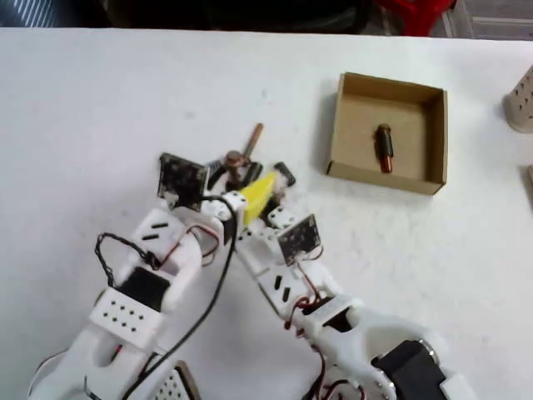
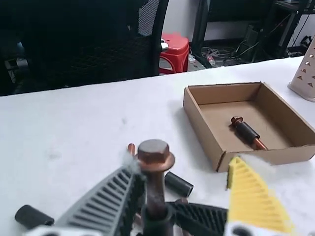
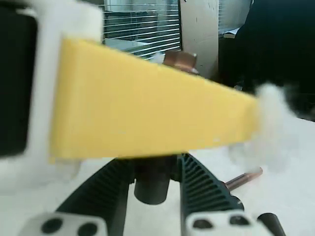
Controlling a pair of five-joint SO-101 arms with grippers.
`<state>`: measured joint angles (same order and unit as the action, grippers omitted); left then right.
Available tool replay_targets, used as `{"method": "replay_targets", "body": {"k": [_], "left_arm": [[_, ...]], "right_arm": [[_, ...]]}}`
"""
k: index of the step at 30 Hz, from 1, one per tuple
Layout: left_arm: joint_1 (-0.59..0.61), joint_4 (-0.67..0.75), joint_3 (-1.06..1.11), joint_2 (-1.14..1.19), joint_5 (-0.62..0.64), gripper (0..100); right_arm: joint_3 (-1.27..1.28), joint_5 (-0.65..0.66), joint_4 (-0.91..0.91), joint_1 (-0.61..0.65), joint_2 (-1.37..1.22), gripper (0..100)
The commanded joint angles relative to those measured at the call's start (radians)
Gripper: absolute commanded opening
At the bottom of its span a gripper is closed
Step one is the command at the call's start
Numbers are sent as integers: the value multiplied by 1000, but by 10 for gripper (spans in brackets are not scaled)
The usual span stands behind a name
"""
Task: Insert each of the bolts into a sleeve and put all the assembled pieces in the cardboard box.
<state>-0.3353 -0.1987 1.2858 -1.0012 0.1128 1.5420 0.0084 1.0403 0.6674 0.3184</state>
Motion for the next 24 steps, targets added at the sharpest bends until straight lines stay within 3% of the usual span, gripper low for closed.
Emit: {"method": "replay_targets", "body": {"k": [1, 10, 18, 24], "left_arm": [[7, -31, -58, -5, -5, 314], [39, -104, -58, -15, -6, 300], [50, -167, 44, -177, -8, 301], [150, -236, 144, -351, -8, 299]], "right_arm": [[-9, 12, 22, -24, 13, 15], [-14, 12, 22, -31, 15, 16], [-17, 5, 22, -58, 16, 16], [-17, 12, 16, -70, 16, 16]]}}
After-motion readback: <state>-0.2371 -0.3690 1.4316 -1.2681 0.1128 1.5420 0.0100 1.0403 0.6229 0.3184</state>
